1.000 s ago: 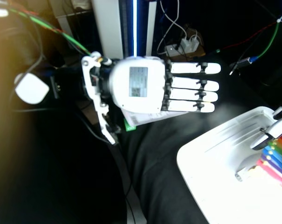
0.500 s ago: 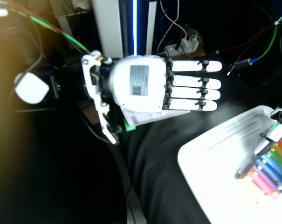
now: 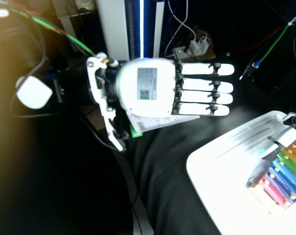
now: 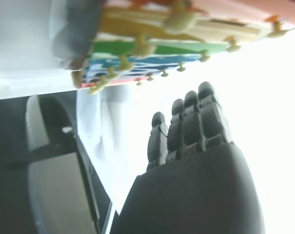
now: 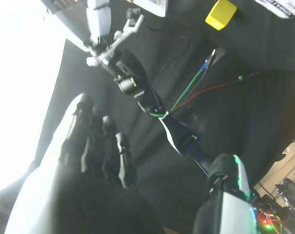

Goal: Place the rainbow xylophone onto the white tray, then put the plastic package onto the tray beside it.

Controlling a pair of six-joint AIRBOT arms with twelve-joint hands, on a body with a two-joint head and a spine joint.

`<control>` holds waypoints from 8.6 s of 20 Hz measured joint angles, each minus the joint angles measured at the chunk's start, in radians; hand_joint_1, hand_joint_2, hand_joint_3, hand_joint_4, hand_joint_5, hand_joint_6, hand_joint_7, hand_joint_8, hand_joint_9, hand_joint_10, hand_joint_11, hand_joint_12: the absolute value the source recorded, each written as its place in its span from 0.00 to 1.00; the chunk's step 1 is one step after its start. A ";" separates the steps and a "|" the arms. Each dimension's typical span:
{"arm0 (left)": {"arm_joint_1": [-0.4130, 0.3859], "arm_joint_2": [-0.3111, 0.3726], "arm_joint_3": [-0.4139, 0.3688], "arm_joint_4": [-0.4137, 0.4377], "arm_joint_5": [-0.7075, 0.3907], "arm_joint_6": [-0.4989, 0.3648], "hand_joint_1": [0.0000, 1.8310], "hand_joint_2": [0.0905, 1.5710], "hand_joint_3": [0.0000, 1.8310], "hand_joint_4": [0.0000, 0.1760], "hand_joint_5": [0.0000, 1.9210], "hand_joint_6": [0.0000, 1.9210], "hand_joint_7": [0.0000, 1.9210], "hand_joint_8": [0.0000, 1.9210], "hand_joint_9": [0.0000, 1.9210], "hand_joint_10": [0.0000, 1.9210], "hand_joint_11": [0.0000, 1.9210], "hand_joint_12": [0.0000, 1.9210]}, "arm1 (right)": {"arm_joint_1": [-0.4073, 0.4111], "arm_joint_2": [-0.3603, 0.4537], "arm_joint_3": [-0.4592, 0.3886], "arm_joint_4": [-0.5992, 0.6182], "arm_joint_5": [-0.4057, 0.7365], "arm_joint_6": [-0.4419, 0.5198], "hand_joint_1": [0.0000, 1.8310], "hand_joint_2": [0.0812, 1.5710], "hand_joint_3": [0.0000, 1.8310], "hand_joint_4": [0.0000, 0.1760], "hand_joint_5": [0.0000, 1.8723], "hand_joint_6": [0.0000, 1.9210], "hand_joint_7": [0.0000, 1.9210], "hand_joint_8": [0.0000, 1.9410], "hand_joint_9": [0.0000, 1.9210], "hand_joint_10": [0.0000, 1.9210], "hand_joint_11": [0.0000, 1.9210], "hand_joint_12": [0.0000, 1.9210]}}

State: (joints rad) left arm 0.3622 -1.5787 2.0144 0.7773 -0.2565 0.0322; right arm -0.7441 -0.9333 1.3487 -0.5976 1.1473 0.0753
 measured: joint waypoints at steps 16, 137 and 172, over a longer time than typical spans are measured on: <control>-0.291 0.522 -0.597 0.447 -0.054 0.107 0.46 0.39 0.00 0.62 0.01 0.00 0.03 0.00 0.03 0.01 0.04 0.01 | 0.000 0.077 -0.065 -0.105 -0.121 0.071 0.43 0.38 0.00 0.45 0.00 0.00 0.00 0.00 0.00 0.00 0.00 0.00; -0.019 0.784 -0.844 0.341 0.010 0.211 0.41 0.34 0.00 1.00 0.00 0.00 0.00 0.00 0.00 0.00 0.03 0.00 | 0.145 -0.021 -0.045 -1.004 -0.555 0.445 0.64 0.82 0.00 0.00 0.28 0.78 0.41 0.74 0.44 0.38 0.39 0.70; -0.006 0.765 -0.843 0.272 0.012 0.294 0.45 0.37 0.00 0.27 0.00 0.00 0.00 0.00 0.00 0.00 0.00 0.00 | 0.468 -0.052 0.029 -0.880 -0.558 0.234 0.61 0.77 0.00 0.00 0.40 0.68 0.39 0.81 0.53 0.90 0.58 0.90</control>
State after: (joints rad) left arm 0.3565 -0.8139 1.1717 1.0489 -0.2447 0.3260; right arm -0.2760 -0.9852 1.3781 -1.4776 0.5888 0.3092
